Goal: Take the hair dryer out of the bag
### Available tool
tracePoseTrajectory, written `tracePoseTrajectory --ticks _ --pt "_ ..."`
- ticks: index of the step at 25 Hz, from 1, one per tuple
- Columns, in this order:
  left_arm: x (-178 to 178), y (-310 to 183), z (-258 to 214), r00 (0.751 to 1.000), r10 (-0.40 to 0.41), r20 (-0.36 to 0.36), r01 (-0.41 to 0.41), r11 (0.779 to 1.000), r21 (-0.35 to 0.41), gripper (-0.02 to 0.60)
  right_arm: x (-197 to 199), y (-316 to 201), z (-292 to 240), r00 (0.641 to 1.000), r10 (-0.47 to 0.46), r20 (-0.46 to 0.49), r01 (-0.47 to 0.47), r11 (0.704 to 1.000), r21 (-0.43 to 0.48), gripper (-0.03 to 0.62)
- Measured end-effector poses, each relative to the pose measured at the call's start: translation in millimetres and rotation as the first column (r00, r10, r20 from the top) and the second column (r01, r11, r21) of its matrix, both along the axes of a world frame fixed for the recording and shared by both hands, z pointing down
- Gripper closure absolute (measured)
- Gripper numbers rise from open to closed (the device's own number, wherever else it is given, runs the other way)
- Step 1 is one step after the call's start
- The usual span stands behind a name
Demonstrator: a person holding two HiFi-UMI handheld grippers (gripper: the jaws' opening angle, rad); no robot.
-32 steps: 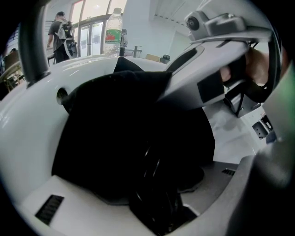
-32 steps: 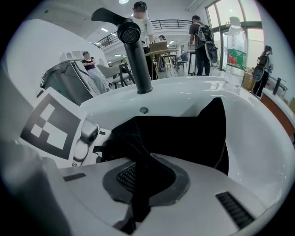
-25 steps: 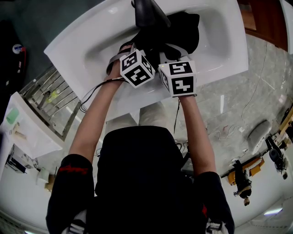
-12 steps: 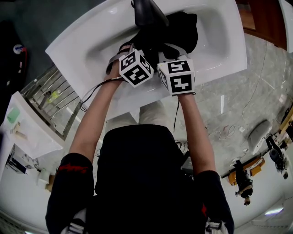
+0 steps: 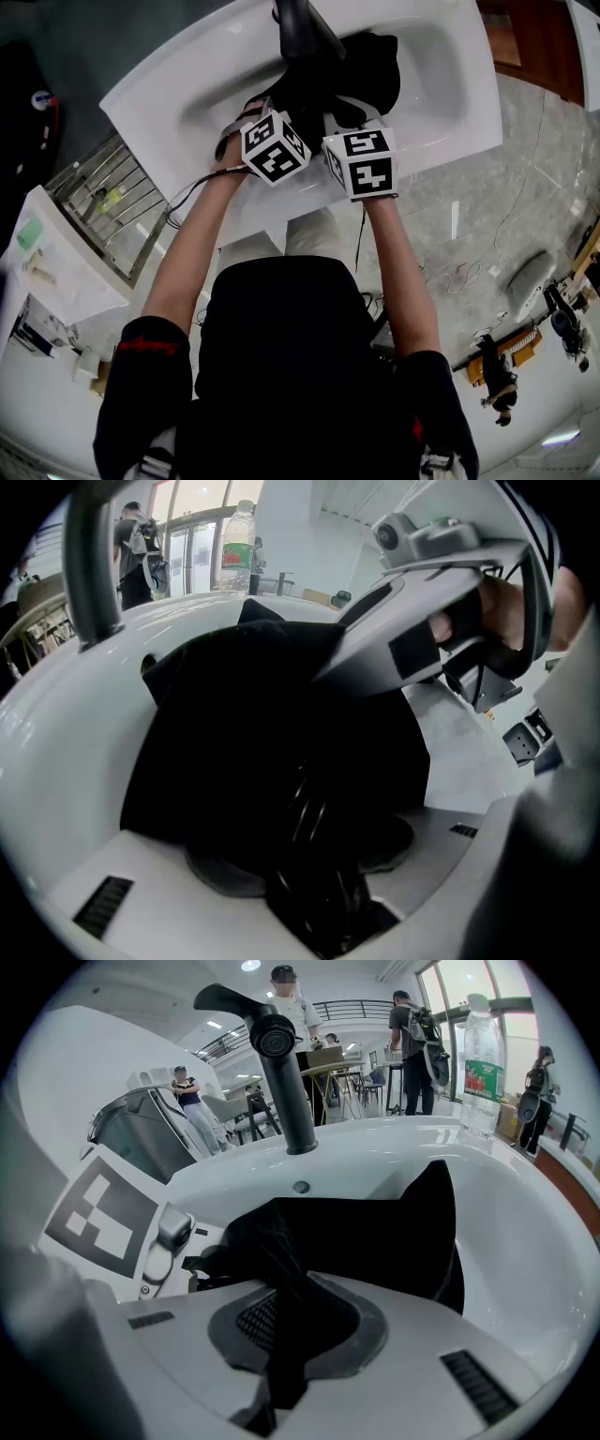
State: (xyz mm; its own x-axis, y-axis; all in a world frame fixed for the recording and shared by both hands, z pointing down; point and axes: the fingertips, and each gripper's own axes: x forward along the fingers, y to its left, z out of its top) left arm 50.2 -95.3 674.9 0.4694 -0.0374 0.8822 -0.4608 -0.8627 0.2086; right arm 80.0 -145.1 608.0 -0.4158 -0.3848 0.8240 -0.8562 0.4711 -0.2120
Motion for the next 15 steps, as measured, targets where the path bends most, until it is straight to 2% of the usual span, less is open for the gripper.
tracePoseTrajectory --ticks 15 --pt "-14.9 2.8 -6.2 0.998 -0.061 0.004 0.061 0.997 -0.045 0.354 14.9 -3.3 -7.2 1.000 0.022 -0.022 -0.021 1.000 0.014 0.551"
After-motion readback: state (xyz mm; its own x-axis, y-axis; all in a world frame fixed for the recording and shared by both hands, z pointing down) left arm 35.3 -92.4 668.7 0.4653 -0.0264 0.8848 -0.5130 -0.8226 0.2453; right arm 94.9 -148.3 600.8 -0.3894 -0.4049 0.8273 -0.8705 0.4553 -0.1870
